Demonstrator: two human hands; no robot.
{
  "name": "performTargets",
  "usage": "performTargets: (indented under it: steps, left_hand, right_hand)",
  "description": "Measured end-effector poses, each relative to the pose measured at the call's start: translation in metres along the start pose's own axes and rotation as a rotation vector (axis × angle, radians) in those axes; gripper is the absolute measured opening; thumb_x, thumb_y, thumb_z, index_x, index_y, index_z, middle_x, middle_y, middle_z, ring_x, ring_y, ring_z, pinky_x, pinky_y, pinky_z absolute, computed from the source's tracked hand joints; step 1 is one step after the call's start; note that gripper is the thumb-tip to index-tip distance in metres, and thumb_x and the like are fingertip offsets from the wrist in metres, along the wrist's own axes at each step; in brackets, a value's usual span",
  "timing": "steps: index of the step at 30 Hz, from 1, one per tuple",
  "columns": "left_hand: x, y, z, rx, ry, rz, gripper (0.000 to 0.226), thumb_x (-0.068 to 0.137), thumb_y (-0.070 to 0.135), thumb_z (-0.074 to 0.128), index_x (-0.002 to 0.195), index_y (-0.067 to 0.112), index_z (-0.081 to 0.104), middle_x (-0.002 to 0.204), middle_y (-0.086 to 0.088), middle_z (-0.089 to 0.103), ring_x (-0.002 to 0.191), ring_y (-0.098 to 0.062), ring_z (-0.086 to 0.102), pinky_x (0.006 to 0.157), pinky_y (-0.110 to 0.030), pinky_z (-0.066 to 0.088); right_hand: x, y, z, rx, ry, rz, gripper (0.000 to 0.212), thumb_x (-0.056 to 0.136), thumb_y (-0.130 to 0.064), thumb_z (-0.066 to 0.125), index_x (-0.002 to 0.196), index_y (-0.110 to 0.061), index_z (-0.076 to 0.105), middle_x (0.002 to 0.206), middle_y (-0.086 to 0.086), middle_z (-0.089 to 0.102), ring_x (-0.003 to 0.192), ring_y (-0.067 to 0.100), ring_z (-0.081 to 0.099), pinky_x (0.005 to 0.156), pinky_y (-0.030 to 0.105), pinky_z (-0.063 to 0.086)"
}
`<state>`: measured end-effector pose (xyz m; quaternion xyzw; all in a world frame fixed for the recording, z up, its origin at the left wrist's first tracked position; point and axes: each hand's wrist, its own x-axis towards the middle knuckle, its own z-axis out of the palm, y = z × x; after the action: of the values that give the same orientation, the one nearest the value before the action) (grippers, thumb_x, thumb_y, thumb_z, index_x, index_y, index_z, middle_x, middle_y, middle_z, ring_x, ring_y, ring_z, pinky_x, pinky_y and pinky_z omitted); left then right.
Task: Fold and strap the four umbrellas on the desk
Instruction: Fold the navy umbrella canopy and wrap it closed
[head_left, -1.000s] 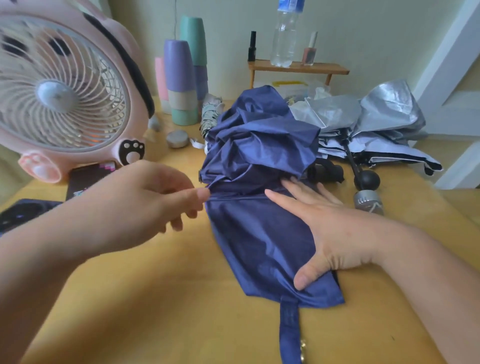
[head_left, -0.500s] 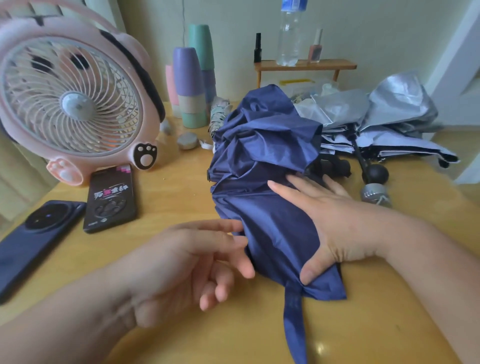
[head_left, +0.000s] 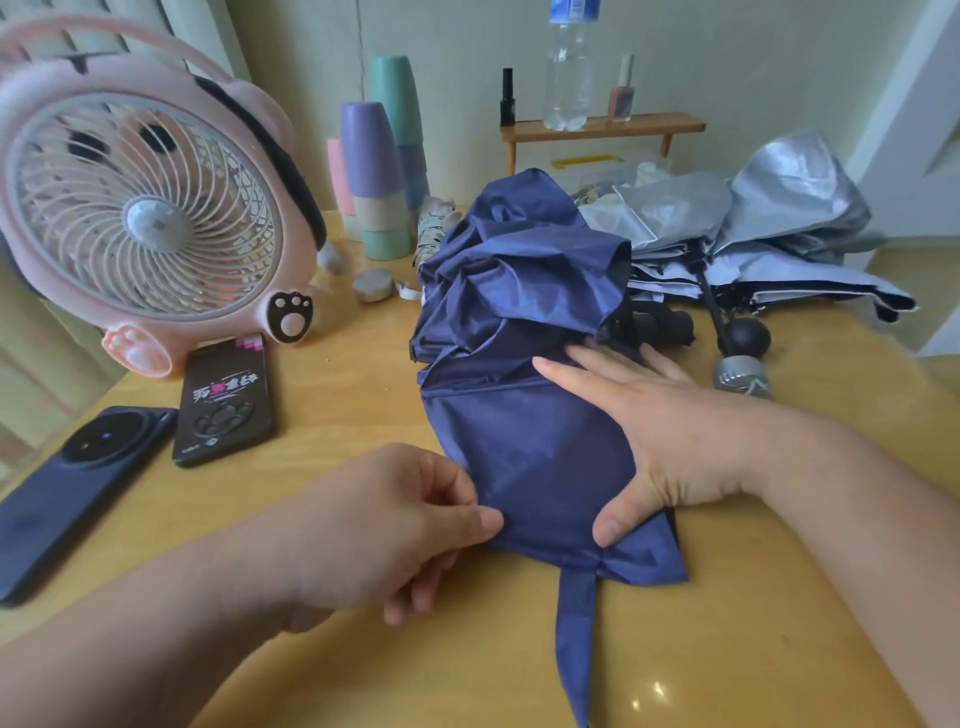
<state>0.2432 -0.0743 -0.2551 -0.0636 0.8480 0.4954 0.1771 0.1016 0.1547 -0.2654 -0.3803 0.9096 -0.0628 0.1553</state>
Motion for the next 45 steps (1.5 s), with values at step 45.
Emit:
performTargets:
  steps: [45]
  left_hand:
    - [-0.006,-0.015,-0.013,-0.116,-0.218,0.167,0.042,0.074,0.031,0.077,0.112,0.044,0.064,0.073,-0.008,0.064,0.055,-0.025,0.051,0.046,-0.027,0.044]
  right_hand:
    - [-0.003,-0.005,-0.005,0.084,-0.109,0.046,0.152,0.025,-0.099,0.060,0.152,-0.059,-0.013,0.156,-0.030,-0.035,0.147,-0.001,-0.031,0.128,0.037,0.004]
